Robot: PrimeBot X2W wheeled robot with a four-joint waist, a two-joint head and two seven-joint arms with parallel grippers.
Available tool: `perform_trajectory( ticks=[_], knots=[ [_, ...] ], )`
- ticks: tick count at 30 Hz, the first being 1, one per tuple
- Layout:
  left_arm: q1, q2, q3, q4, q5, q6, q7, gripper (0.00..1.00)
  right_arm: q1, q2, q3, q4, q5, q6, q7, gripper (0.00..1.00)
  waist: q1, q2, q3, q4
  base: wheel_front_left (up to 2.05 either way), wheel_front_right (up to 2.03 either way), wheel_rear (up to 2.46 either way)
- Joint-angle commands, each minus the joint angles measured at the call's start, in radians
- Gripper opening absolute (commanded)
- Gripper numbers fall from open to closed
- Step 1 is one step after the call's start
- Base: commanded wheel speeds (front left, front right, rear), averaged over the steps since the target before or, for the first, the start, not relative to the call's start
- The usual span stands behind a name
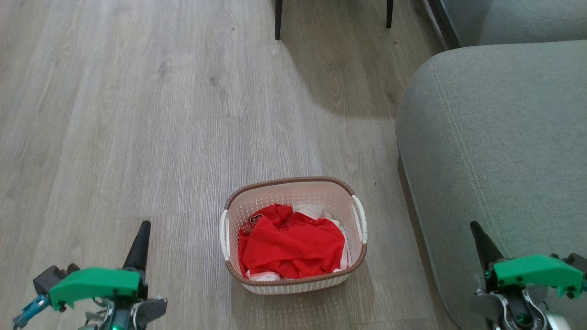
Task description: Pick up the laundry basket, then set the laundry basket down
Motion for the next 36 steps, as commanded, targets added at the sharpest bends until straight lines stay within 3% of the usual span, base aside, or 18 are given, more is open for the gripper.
perform_trajectory(
  ticks=[1, 22, 36],
  knots=[
    [-0.058, 0.015, 0.038, -0.030, -0.028, -0.013, 0.008, 0.00, -0.062, -0.020, 0.007, -0.030, 0.027, -0.001, 0.011, 0.00, 0.0000, 0.0000, 0.000, 0.000, 0.00, 0.00, 0.00],
    [-0.102, 0.015, 0.082, -0.024, -0.275, -0.050, 0.073, 0.00, -0.085, -0.020, -0.032, -0.019, 0.263, -0.001, 0.078, 0.00, 0.0000, 0.0000, 0.005, -0.002, 0.00, 0.00, 0.00],
    [-0.102, 0.013, 0.085, -0.024, -0.272, -0.050, 0.076, 0.00, -0.086, -0.017, -0.037, -0.018, 0.259, -0.001, 0.081, 0.00, 0.0000, 0.0000, 0.005, -0.002, 0.00, 0.00, 0.00]
  ],
)
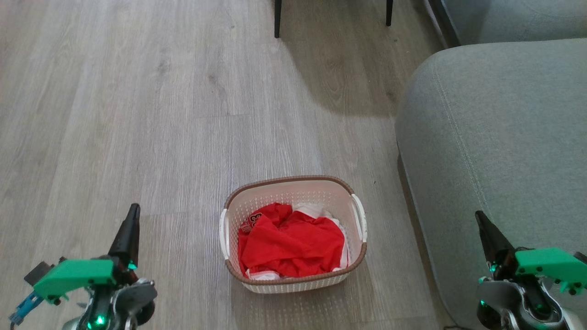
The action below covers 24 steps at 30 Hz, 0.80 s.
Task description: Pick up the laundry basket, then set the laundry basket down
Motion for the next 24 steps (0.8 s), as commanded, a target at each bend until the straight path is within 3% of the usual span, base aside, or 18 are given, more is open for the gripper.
perform_trajectory(
  ticks=[1, 24],
  knots=[
    [-0.054, 0.013, 0.032, -0.030, 0.000, -0.007, 0.005, 0.00, -0.047, -0.011, 0.015, -0.032, 0.002, -0.001, 0.005, 0.00, 0.0000, -0.0001, 0.000, 0.000, 0.00, 0.00, 0.00],
    [-0.054, 0.010, 0.037, -0.030, 0.003, -0.007, 0.008, 0.00, -0.048, -0.006, 0.008, -0.032, -0.004, -0.001, 0.011, 0.00, 0.0000, -0.0001, 0.000, 0.000, 0.00, 0.00, 0.00]
  ],
)
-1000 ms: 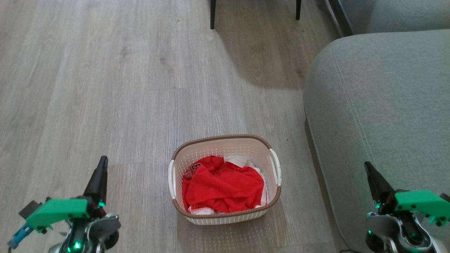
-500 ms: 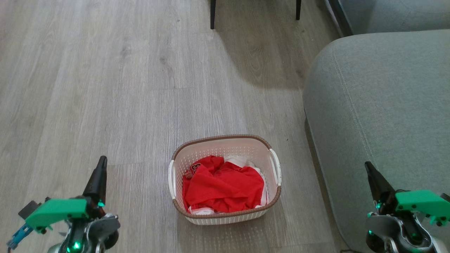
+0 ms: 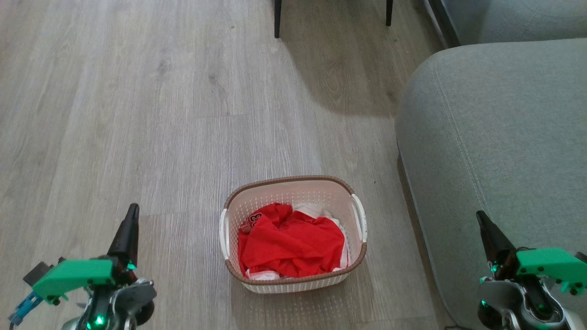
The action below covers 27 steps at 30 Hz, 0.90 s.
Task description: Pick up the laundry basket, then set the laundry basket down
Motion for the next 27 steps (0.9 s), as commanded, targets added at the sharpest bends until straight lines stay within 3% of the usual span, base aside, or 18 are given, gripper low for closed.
perform_trajectory(
  ticks=[1, 27],
  knots=[
    [-0.054, 0.011, 0.033, -0.030, 0.003, -0.007, 0.008, 0.00, -0.048, -0.006, 0.014, -0.032, -0.004, -0.001, 0.006, 0.00, 0.0000, 0.0000, 0.000, 0.000, 0.00, 0.00, 0.00],
    [-0.054, 0.008, 0.036, -0.030, 0.006, -0.007, 0.011, 0.00, -0.048, -0.002, 0.008, -0.032, -0.009, -0.001, 0.011, 0.00, 0.0000, 0.0000, 0.000, 0.000, 0.00, 0.00, 0.00]
  ],
)
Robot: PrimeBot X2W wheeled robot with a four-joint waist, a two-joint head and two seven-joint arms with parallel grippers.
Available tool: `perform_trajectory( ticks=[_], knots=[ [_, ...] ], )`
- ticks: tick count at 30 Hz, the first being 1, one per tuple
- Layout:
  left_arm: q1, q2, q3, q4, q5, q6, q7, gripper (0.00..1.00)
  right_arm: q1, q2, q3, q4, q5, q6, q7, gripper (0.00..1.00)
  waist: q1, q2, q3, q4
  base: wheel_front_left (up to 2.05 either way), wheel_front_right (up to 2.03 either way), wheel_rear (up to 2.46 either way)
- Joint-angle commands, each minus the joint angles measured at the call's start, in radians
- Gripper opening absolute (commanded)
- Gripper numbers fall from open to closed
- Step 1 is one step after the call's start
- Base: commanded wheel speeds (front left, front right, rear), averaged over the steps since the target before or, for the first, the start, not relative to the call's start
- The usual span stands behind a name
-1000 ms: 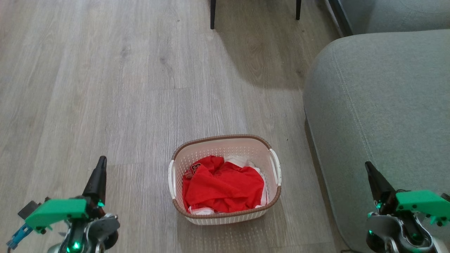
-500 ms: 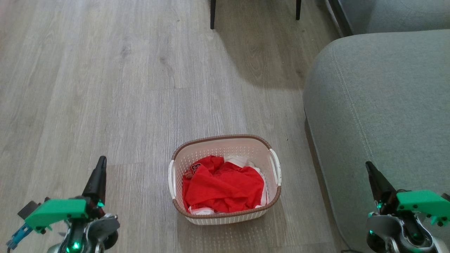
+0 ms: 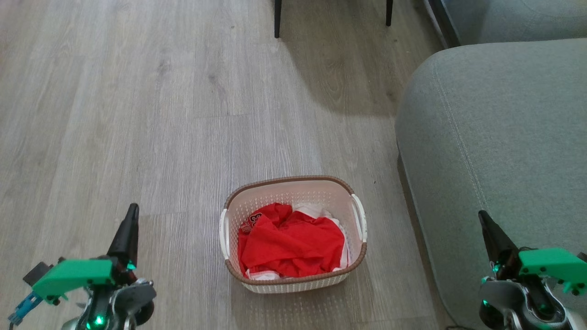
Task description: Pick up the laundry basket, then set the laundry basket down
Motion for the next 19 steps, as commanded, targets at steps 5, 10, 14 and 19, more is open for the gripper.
perform_trajectory(
  ticks=[5, 10, 14, 19],
  knots=[
    [-0.055, 0.009, 0.034, -0.030, 0.007, -0.007, 0.008, 0.00, -0.049, -0.002, 0.017, -0.032, -0.008, -0.001, 0.007, 0.00, 0.0000, -0.0001, 0.000, 0.000, 0.00, 0.00, 0.00],
    [-0.055, 0.008, 0.035, -0.030, 0.007, -0.007, 0.008, 0.00, -0.049, -0.001, 0.016, -0.031, -0.009, -0.001, 0.008, 0.00, 0.0000, -0.0001, 0.000, 0.000, 0.00, 0.00, 0.00],
    [-0.055, 0.008, 0.035, -0.030, 0.007, -0.007, 0.009, 0.00, -0.049, -0.001, 0.015, -0.031, -0.010, -0.001, 0.009, 0.00, 0.0000, -0.0001, 0.000, 0.000, 0.00, 0.00, 0.00],
    [-0.055, 0.008, 0.036, -0.030, 0.008, -0.007, 0.009, 0.00, -0.049, 0.000, 0.015, -0.031, -0.011, -0.001, 0.010, 0.00, 0.0000, -0.0001, 0.000, 0.000, 0.00, 0.00, 0.00]
  ],
)
